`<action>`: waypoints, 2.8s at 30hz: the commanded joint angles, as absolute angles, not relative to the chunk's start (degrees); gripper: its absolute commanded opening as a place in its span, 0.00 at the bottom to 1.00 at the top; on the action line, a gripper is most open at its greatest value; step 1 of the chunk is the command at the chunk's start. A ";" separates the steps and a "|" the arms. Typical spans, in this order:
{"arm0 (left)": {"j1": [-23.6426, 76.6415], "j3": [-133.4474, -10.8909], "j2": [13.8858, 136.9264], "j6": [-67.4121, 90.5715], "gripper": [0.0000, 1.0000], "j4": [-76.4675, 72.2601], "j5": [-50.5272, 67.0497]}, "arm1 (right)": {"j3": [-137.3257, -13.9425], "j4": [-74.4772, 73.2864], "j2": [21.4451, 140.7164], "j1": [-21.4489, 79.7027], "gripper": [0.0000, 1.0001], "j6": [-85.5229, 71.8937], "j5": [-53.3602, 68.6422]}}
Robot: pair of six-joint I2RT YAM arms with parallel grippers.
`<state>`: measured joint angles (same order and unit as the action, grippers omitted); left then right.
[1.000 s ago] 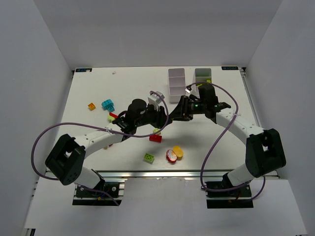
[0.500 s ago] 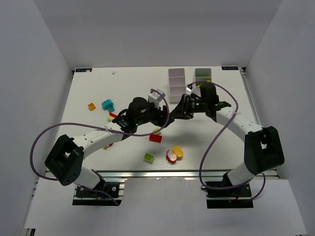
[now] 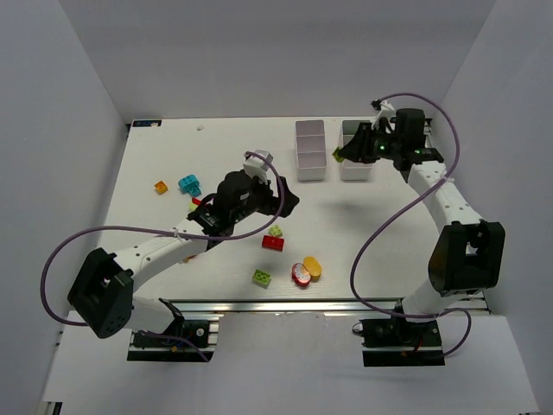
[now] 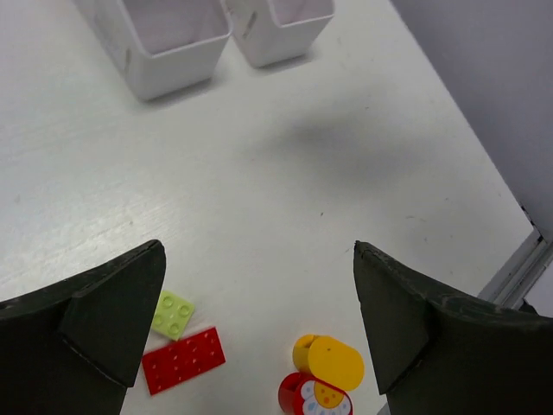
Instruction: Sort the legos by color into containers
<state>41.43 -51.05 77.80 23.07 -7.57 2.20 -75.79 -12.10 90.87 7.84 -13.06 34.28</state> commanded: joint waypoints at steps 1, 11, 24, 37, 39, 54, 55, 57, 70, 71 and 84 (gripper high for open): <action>40.52 -50.71 76.73 28.73 0.98 -0.72 -3.26 | -80.24 -12.40 91.84 6.50 0.00 4.81 24.37; 37.71 -47.81 73.57 33.05 0.98 4.13 -4.04 | -84.45 -5.01 99.48 6.06 0.00 14.94 14.51; 36.65 -44.12 68.82 34.80 0.98 7.21 -6.33 | -91.75 -3.43 109.94 6.15 0.11 15.12 12.31; 35.68 -44.56 65.57 34.89 0.98 10.54 -8.61 | -94.04 -2.55 114.34 6.06 0.38 15.73 11.69; 35.42 -44.56 64.61 35.16 0.98 10.72 -8.88 | -94.31 -2.11 114.69 6.07 0.49 15.82 11.43; 32.61 -43.16 56.43 41.39 0.98 16.69 -15.64 | -81.16 -11.32 95.99 4.48 0.90 40.46 44.79; 32.26 -43.07 55.82 41.66 0.98 17.05 -15.73 | -79.56 -13.86 94.15 4.48 0.89 45.13 53.70; 30.85 -43.07 54.32 42.19 0.98 18.01 -15.64 | -76.57 -26.54 89.57 4.74 0.89 57.59 61.49; 24.35 -40.61 55.45 43.24 0.71 24.61 -8.71 | -56.08 -53.70 74.36 20.55 0.87 93.34 55.39; 24.26 -40.08 55.81 43.24 0.63 24.61 -7.31 | -55.29 -53.88 73.57 21.26 0.86 93.17 54.68; 24.17 -34.81 54.32 42.63 0.79 21.71 -0.35 | -44.91 -34.47 73.30 32.78 0.89 73.40 43.86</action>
<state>24.47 -35.38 56.64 42.70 22.46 -1.80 -45.25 -42.19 72.77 31.22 79.77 46.37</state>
